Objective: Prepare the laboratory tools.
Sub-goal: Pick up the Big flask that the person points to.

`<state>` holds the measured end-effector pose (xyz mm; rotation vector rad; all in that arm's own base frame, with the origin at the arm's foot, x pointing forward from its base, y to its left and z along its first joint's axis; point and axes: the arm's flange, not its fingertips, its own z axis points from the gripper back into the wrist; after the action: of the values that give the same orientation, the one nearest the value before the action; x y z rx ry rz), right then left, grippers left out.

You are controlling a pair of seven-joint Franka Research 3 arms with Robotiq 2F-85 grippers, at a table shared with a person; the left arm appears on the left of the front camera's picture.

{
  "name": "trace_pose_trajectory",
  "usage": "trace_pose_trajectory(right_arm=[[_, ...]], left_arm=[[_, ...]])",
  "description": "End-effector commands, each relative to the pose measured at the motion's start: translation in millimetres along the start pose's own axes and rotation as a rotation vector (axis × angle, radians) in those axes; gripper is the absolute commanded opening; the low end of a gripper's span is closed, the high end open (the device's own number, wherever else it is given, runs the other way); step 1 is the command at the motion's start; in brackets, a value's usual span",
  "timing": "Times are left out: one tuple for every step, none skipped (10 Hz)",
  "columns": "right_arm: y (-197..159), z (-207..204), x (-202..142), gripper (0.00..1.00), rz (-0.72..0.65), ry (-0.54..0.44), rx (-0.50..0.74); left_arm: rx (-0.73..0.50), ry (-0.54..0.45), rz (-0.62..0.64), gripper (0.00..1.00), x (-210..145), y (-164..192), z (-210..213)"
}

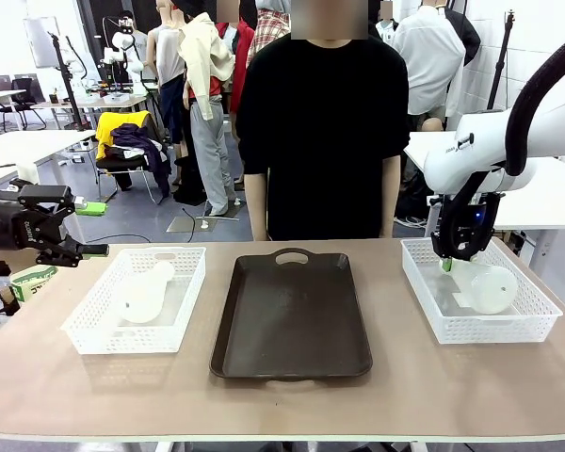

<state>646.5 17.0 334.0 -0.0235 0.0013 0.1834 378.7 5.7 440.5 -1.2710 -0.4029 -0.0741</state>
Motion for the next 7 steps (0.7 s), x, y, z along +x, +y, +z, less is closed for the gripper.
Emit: trace_pose_trajectory(right_arm=[[4.7, -51.7, -11.5, 0.0, -0.03, 0.017, -0.001], [3.5, -51.0, -12.0, 0.0, -0.034, 0.01, 0.0], [0.0, -0.1, -0.4, 0.0, 0.0, -0.003, 0.0], [0.0, -0.1, -0.4, 0.0, 0.0, -0.003, 0.0], [0.0, -0.1, -0.4, 0.0, 0.0, -0.003, 0.0], [0.0, -0.1, -0.4, 0.0, 0.0, -0.003, 0.0], [0.0, -0.1, -0.4, 0.0, 0.0, -0.003, 0.0]], left_arm=[[-0.027, -0.02, -0.023, 1.0, 0.0, 1.8, -1.2], [-0.027, -0.02, -0.023, 1.0, 0.0, 1.8, -1.2], [-0.027, -0.02, -0.023, 1.0, 0.0, 1.8, -1.2], [-0.027, -0.02, -0.023, 1.0, 0.0, 1.8, -1.2], [-0.027, -0.02, -0.023, 1.0, 0.0, 1.8, -1.2], [-0.027, -0.02, -0.023, 1.0, 0.0, 1.8, -1.2], [-0.027, -0.02, -0.023, 1.0, 0.0, 1.8, -1.2]])
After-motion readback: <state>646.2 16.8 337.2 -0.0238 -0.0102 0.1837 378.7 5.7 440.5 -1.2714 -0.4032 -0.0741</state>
